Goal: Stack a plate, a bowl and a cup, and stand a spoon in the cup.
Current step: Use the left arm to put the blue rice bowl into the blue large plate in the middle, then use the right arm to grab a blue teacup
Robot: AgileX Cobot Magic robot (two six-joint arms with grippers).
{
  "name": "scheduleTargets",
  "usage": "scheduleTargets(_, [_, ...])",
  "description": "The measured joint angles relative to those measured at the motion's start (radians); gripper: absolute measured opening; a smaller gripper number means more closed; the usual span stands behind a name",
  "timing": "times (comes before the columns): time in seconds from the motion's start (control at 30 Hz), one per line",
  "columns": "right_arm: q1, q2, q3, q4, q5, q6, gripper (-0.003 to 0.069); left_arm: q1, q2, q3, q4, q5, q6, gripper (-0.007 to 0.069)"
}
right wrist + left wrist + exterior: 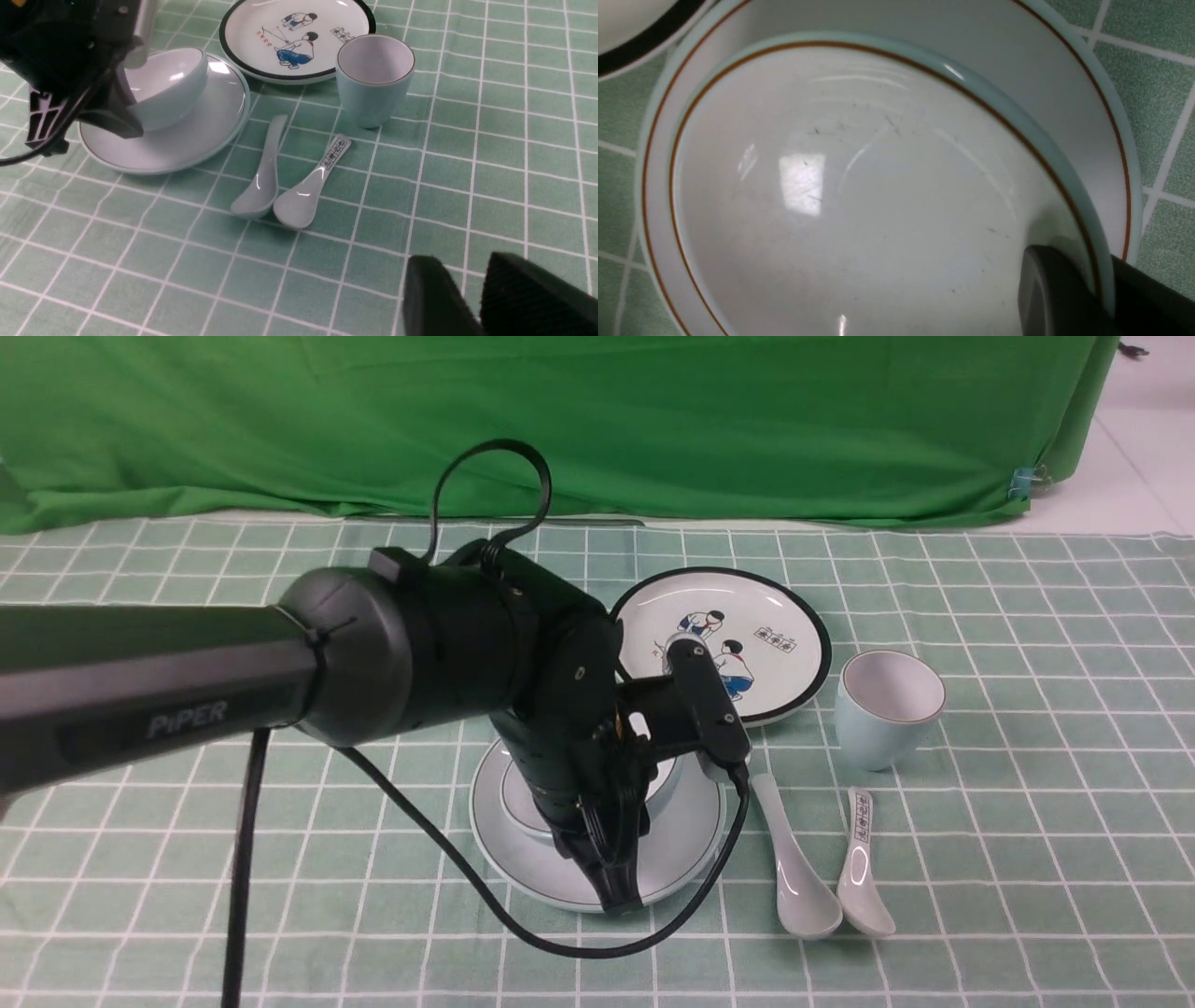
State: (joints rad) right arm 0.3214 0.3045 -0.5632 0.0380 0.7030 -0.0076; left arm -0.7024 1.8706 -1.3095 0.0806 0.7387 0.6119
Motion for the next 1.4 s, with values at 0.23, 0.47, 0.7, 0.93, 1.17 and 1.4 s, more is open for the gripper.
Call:
scheduleTargets(0.23, [0.0,0.0,0.0,0.0,-0.006,-0.001,0.0233,-0.001,0.0,-0.001,-0.007,0.005,0.04,0.0108])
scheduleTargets(0.47, [0.0,0.007,-0.001,0.001,-0.001,-0.001,0.0288,-0.001,0.0,-0.001,-0.016,0.008,0.028,0.0329])
scheduleTargets(0.7, [0.0,0.238,-0.101,0.052,0.097,-0.088,0.0297,-0.002,-0.089,-0.001,-0.1,0.023,-0.008,0.0521])
scheduleTargets(0.93, [0.0,0.622,-0.223,0.084,0.12,-0.156,0.0298,-0.002,-0.358,-0.001,-0.203,0.024,-0.186,0.0337])
scheduleTargets(1.17, [0.0,1.0,-0.447,0.138,0.123,-0.226,0.0301,-0.002,-0.666,0.129,-0.242,-0.073,-0.225,0.0024])
scheduleTargets(1.4, [0.0,1.352,-0.752,0.153,0.124,-0.297,0.0392,-0.002,-1.085,0.645,-0.315,-0.458,-0.227,0.0002])
